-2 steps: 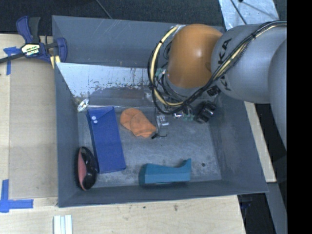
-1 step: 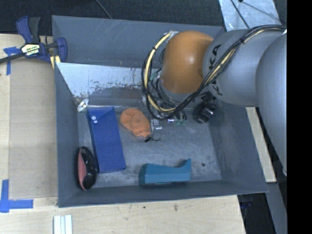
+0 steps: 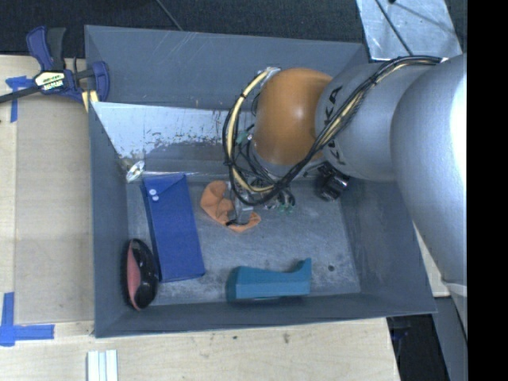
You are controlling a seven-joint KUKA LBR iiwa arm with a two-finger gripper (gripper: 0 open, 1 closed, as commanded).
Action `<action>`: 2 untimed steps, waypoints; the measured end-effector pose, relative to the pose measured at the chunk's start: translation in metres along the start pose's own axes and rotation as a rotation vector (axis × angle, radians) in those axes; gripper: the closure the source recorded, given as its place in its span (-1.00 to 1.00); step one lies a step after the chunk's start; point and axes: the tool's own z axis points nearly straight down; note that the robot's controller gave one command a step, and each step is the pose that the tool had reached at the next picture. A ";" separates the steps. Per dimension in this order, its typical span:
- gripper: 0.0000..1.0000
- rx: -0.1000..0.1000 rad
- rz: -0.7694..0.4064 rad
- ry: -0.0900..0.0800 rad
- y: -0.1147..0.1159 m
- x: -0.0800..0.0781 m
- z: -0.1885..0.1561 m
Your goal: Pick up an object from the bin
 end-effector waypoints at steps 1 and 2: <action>1.00 0.000 0.000 0.000 0.000 0.000 0.000; 1.00 0.000 0.000 0.000 0.000 0.000 0.000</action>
Offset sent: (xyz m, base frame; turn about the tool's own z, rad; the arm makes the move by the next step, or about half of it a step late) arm 0.0000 0.0000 0.0000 0.0000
